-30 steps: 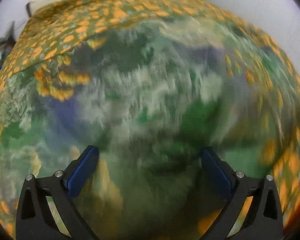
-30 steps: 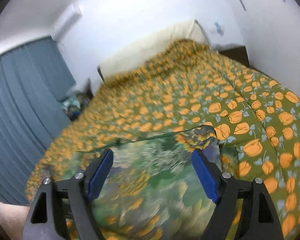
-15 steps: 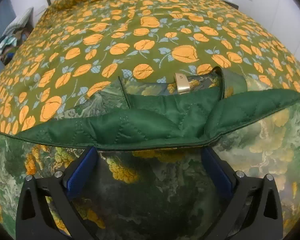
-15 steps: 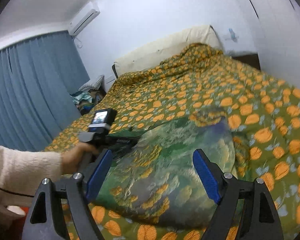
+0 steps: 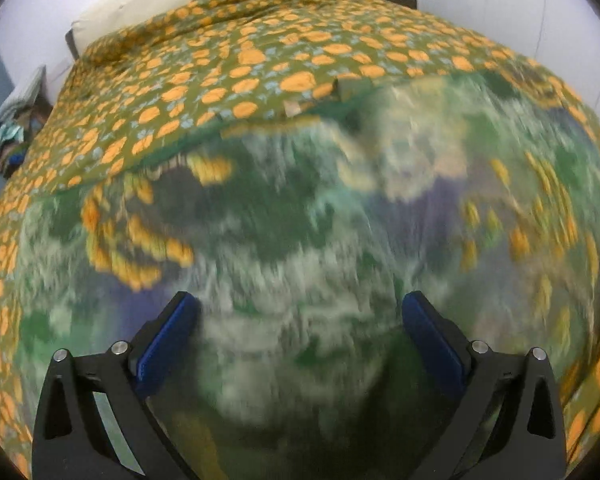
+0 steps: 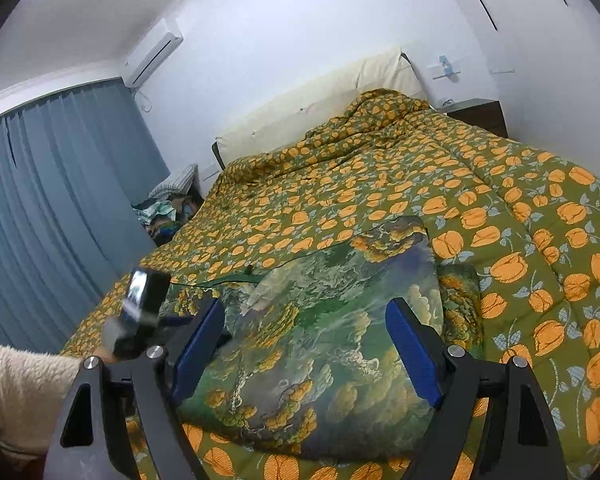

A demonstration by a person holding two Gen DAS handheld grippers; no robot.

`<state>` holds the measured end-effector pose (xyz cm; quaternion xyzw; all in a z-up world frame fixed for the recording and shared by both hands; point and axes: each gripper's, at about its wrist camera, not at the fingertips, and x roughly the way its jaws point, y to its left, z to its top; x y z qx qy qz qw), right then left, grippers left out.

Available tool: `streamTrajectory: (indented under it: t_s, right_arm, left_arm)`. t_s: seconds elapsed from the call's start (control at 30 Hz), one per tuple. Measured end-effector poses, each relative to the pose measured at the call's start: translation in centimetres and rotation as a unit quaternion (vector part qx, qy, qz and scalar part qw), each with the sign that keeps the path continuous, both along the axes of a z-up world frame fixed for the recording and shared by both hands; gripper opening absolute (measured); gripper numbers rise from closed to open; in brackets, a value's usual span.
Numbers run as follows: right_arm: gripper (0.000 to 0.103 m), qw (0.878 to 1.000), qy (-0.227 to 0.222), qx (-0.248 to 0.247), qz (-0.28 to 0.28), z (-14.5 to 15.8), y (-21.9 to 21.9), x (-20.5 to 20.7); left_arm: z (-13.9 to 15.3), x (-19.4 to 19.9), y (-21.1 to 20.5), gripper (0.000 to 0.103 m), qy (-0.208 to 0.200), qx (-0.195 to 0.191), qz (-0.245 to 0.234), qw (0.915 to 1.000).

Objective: Fold large clothes

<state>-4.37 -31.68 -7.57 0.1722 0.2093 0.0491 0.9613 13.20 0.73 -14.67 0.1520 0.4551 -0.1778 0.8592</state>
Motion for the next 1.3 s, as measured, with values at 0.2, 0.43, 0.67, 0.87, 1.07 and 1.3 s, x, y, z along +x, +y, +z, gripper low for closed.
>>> streamTrajectory:
  t_s: [0.2,0.43,0.67,0.87,1.07,1.3]
  right_arm:
    - [0.082,1.0,0.008,-0.006,-0.002,-0.5,-0.1,0.5]
    - [0.082,1.0,0.013,0.007,-0.014,-1.0,-1.3,0.8]
    - [0.082,1.0,0.014,0.016,-0.021,-1.1,-1.8,0.8]
    - [0.082,0.999,0.02,0.029,-0.026,-1.5,-2.5,1.0]
    - [0.082,0.999,0.019,0.04,-0.03,-1.6,-2.9,0.9]
    - [0.083,0.995,0.03,0.062,-0.072,-2.3,-5.4,0.1]
  left_arm:
    - [0.5,-1.6,0.6,0.102,0.004,-0.004,0.022,0.9997]
    - [0.0,-4.6,0.9,0.102,0.006,0.008,0.005,0.9999]
    - [-0.8,-6.0,0.7,0.102,0.0,0.025,0.001,0.9997]
    - [-0.6,-6.9,0.8,0.102,0.005,0.034,-0.012,0.9993]
    - [-1.1,-8.6,0.7,0.102,0.007,0.05,-0.028,0.9983]
    - [-1.0,-13.2,-0.9,0.102,0.026,0.092,-0.096,0.9907]
